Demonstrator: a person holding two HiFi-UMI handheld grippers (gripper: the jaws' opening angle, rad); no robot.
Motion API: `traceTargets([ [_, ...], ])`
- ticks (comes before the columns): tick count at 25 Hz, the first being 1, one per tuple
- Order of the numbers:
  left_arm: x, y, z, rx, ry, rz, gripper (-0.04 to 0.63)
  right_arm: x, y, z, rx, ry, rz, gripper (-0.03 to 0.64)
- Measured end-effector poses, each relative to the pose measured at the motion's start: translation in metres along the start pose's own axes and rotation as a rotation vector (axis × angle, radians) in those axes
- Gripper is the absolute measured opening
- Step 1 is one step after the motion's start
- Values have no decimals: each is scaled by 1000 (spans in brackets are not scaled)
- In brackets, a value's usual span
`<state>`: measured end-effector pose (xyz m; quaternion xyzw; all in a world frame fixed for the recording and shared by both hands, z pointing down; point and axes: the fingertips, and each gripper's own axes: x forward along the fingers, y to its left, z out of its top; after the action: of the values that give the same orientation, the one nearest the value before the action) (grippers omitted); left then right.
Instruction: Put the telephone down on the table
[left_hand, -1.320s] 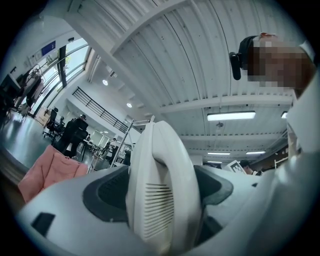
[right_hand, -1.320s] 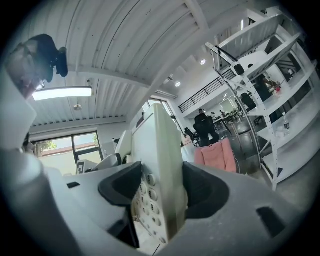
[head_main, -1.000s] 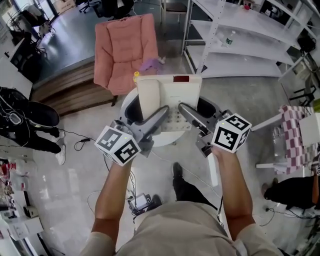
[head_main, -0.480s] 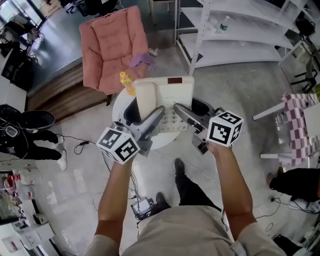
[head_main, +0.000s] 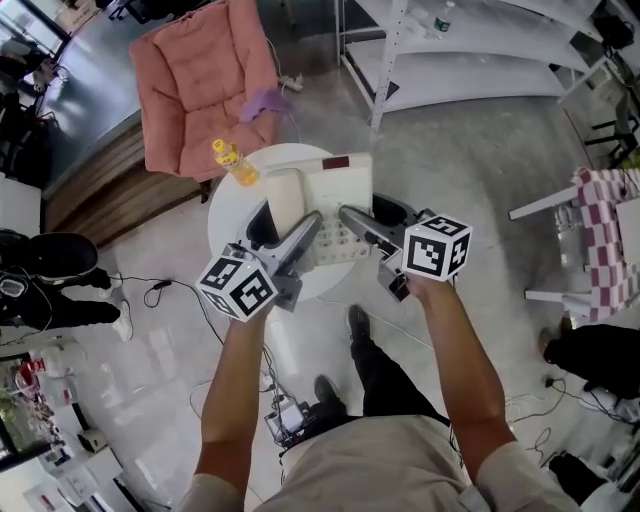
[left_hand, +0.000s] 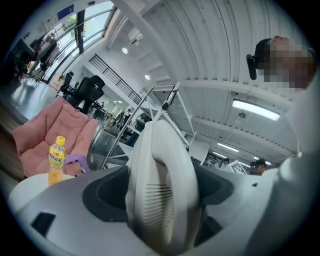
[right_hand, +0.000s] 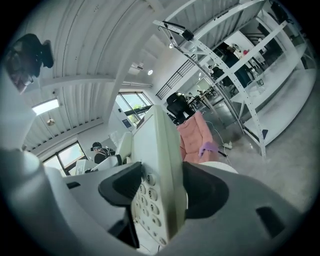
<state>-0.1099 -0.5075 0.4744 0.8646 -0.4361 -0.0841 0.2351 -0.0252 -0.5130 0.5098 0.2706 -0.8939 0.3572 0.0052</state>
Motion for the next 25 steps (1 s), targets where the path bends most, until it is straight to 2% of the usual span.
traceTargets([
  [10, 33, 54, -61, -59, 88, 45, 402, 28, -71, -44, 113, 44, -15, 245],
  [25, 68, 116, -146, -150, 195, 100, 402, 54, -157, -104, 216, 81, -76, 247],
])
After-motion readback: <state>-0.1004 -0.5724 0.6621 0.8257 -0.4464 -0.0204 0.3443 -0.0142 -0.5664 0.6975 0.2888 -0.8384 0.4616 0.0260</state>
